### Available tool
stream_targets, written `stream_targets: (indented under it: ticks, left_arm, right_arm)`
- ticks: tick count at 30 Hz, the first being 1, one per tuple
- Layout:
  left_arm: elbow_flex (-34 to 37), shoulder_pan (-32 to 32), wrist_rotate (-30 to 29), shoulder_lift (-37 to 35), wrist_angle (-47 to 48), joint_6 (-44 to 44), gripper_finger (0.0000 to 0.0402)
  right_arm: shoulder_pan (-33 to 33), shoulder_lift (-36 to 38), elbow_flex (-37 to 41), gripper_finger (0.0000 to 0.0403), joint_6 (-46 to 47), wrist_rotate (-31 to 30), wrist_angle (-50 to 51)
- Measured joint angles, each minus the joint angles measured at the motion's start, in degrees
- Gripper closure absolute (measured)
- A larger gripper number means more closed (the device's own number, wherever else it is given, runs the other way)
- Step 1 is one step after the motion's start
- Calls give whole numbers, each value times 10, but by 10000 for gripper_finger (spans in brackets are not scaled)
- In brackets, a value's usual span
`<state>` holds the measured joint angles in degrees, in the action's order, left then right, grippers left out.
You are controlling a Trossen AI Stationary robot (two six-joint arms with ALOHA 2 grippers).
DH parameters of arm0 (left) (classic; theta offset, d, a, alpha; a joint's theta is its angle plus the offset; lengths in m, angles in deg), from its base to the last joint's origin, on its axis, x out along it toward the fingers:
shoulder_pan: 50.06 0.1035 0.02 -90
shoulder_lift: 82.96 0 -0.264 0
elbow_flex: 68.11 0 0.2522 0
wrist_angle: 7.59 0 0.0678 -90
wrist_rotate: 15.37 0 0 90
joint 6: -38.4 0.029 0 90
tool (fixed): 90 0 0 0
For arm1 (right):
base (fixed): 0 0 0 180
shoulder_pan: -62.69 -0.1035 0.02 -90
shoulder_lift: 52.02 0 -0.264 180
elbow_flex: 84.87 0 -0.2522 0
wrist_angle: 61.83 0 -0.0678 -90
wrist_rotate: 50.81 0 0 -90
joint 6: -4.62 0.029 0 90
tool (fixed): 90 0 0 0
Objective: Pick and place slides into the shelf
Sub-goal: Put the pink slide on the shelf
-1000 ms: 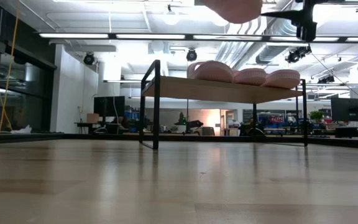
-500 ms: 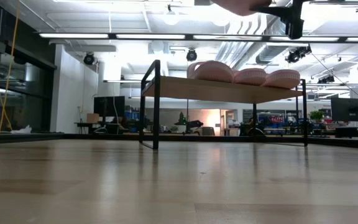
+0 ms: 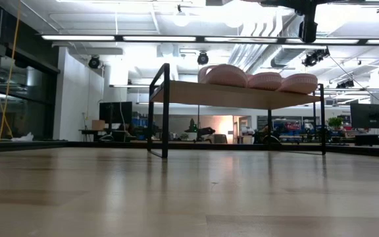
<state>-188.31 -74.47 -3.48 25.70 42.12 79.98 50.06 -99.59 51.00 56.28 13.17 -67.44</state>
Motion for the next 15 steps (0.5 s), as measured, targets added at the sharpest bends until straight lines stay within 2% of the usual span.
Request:
stream_targets:
  ticks: [7, 15]
  left_arm:
    - [0, 0, -3, 0, -1, -35, 364]
    - [0, 0, -3, -18, 0, -78, 287]
  right_arm:
    - [57, 0, 0, 362, -6, 71, 3]
    - [152, 0, 0, 362, -7, 192, 5]
